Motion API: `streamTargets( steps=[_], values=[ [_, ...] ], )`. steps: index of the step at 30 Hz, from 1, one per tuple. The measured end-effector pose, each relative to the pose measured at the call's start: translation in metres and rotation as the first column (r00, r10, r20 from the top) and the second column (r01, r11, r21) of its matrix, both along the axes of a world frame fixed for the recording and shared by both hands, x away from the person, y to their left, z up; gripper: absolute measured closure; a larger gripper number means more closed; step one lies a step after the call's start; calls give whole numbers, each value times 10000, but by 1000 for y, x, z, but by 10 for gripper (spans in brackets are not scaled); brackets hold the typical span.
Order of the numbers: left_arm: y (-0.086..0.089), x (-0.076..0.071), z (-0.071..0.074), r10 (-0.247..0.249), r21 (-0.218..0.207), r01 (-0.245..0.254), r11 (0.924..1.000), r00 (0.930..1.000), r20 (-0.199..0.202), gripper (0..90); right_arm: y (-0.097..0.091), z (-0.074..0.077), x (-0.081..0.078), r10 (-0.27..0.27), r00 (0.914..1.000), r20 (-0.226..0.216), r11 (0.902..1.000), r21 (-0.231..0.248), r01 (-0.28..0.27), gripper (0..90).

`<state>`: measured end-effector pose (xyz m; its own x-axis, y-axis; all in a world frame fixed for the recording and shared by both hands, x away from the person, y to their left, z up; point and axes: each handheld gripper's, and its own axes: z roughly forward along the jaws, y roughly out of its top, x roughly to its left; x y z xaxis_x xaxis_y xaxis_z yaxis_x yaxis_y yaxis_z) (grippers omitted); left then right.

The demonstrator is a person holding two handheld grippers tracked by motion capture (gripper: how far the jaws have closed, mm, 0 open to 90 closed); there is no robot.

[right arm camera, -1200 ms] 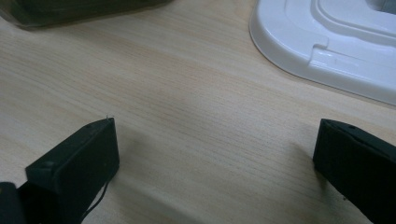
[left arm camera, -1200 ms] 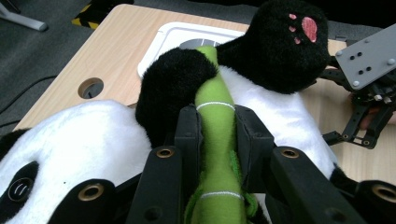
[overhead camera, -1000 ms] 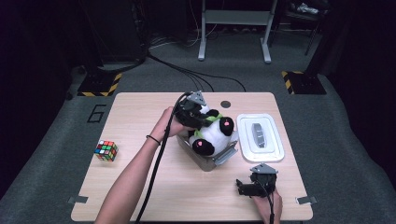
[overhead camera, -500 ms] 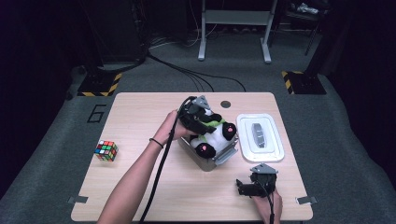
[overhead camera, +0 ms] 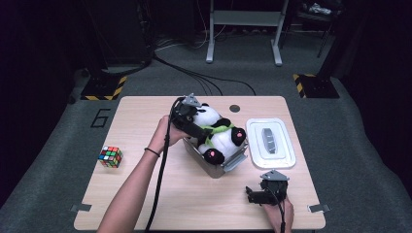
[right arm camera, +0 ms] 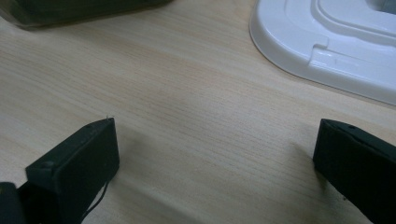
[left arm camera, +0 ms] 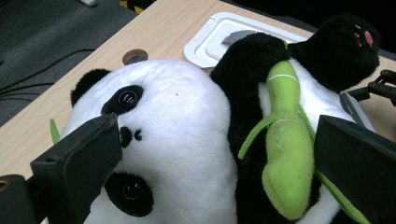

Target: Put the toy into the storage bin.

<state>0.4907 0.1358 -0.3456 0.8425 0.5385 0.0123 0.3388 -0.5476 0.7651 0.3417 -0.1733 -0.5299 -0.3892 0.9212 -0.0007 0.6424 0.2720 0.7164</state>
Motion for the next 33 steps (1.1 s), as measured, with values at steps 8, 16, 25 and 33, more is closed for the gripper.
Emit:
streamTargets(
  steps=[8,16,25,33],
  values=[
    [-2,6,-8,79,-23,-80,10000,9993,-364,16,0,0,0,0,10000,0,10000,-2,0,0],
    [3,17,-30,311,-205,-338,9992,9924,-1191,15,0,0,0,29,10000,2,10000,-41,-29,0],
    [10,13,-29,612,-612,-677,9958,9928,-1026,9,0,0,0,30,10000,5,10000,-41,-30,0],
    [0,-10,-16,185,-628,-224,9978,9980,-608,10,0,0,0,30,10000,4,10000,-45,-30,0]
  ],
)
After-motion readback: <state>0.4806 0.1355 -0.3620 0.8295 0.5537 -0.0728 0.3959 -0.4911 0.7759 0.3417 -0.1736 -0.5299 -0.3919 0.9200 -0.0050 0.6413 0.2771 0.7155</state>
